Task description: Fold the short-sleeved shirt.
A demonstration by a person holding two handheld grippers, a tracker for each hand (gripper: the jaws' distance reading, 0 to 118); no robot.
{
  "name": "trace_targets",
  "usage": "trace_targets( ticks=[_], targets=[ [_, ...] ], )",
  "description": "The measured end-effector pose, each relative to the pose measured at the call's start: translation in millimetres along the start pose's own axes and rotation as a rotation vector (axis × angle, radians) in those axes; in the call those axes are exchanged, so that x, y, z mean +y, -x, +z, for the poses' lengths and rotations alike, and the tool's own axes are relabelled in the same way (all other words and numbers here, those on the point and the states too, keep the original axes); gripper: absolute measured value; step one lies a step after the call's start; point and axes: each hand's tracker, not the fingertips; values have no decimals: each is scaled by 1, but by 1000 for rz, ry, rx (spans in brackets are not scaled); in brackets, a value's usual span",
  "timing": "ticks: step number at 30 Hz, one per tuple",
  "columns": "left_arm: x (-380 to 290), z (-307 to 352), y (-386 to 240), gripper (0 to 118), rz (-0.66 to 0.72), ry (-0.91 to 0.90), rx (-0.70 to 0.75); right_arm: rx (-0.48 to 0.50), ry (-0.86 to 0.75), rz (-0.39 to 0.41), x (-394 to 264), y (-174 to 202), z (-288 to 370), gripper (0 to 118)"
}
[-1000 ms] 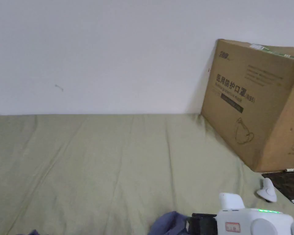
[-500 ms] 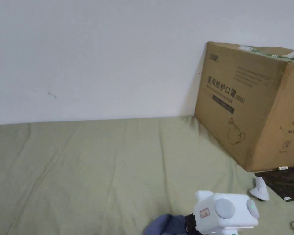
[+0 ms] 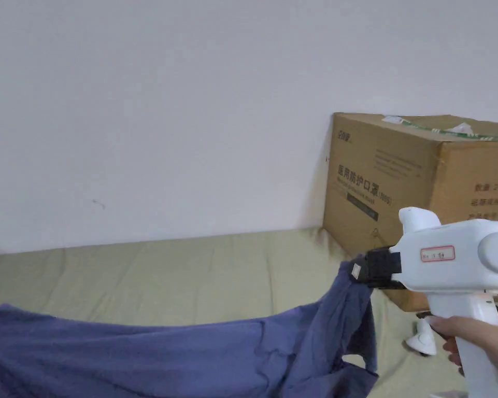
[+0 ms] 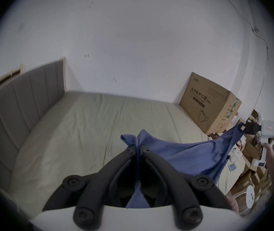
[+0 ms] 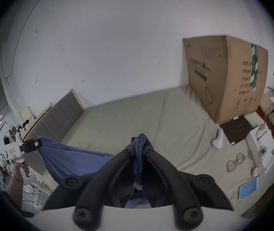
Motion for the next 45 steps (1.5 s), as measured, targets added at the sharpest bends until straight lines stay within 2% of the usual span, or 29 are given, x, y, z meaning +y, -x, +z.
trace_targets(
  ticks=[6, 14, 19, 23, 28, 31, 35, 38, 41, 45],
  targets=[
    [71, 6, -20, 2, -72, -86, -11, -66, -82, 54, 63, 12, 25, 5],
    [152, -29, -41, 2, -167, -167, 14, -155, -215, 38, 160, 18, 26, 5],
    [199, -58, -46, 2, -138, -262, 35, -238, -315, 75, 223, 31, 18, 5],
    [232, -76, -49, 2, -91, -365, 64, -259, -398, 92, 261, 41, 14, 5],
    [249, -99, -44, 2, -46, -414, 89, -276, -435, 138, 269, 42, -4, 5],
    [231, -123, -36, 2, -25, -349, 96, -283, -394, 165, 241, 33, -35, 5],
    [153, -160, -14, 2, 0, -190, 106, -271, -238, 169, 151, 7, -101, 5],
    [60, -181, 8, 2, 65, -12, 73, -258, -36, 91, 48, -21, -145, 5],
    [-38, -185, 25, 2, 87, 187, 74, -231, 122, 28, -52, -48, -161, 5],
    [-131, -149, 32, 2, 61, 320, 40, -186, 241, -59, -150, -65, -127, 5]
  ],
)
